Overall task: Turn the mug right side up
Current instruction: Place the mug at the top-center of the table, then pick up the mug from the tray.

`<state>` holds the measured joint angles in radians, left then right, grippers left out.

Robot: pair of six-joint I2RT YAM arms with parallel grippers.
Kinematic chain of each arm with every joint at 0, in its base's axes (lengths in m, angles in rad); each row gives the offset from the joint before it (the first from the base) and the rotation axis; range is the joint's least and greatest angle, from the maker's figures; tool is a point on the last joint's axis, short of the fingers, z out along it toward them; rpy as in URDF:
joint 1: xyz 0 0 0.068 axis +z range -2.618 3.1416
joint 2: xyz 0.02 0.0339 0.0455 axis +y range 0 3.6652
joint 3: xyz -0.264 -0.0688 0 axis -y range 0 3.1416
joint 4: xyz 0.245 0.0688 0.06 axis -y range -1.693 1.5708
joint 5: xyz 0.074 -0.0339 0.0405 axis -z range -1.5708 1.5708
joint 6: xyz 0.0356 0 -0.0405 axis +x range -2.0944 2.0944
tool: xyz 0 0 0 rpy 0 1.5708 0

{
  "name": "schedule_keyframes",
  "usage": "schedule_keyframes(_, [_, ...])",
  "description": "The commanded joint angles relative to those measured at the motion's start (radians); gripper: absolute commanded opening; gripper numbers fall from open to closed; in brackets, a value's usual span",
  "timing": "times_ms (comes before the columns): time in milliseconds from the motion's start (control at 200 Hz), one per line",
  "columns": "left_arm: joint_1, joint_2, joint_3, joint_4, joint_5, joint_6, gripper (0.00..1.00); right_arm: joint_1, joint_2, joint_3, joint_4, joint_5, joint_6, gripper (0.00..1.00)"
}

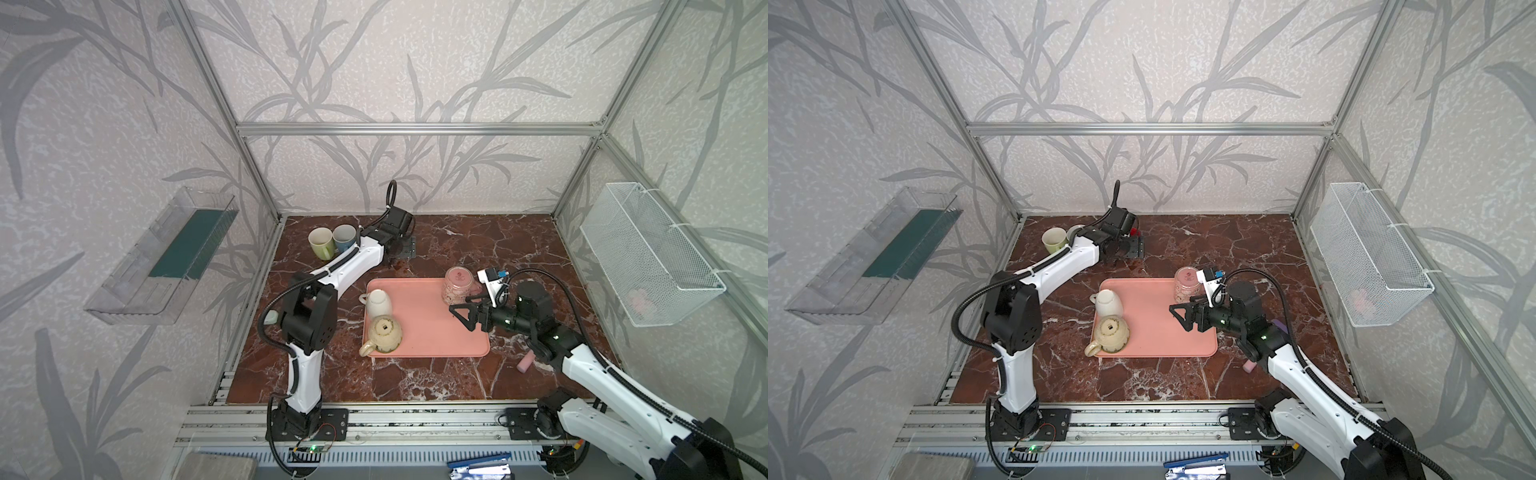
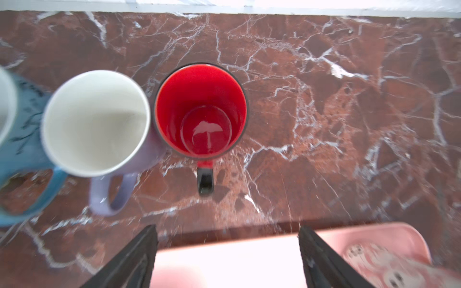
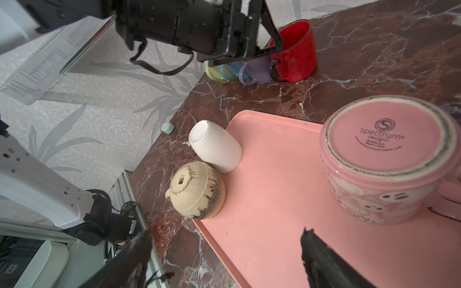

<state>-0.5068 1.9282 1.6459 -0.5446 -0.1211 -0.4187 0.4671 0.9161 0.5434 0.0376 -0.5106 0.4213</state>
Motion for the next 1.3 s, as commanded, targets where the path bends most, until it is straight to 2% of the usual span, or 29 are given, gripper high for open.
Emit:
schedule_keyframes(0, [-0.009,-0.115,-0.086,-0.02,0.031,0.013,0.85,0.009,-0.025,0.05,-0.056,0.027,-0.022,0.92])
schedule_keyframes(430, [-0.039,-0.556,-0.461,-0.218,0.182,0.057,0.84,0.034,-0.087,0.071,-0.144,0.055,-0.053,0.92])
schedule_keyframes(755, [-0.115,-0.787,-0.646,-0.362,0.143,0.027,0.85,0.072,-0.112,0.071,-0.168,0.093,-0.028,0.92])
schedule_keyframes(1005, [-0.175,-0.874,-0.772,-0.342,0.122,-0.043,0.86,0.122,-0.099,0.09,-0.189,0.145,-0.038,0.92])
schedule_keyframes(1170, [-0.254,-0.845,-0.781,-0.341,0.073,-0.077,0.86,0.134,-0.08,0.111,-0.207,0.162,-0.043,0.92])
schedule_keyframes(1295, [-0.289,-0.81,-0.812,-0.293,0.079,-0.106,0.86,0.14,-0.077,0.114,-0.213,0.168,-0.049,0.91])
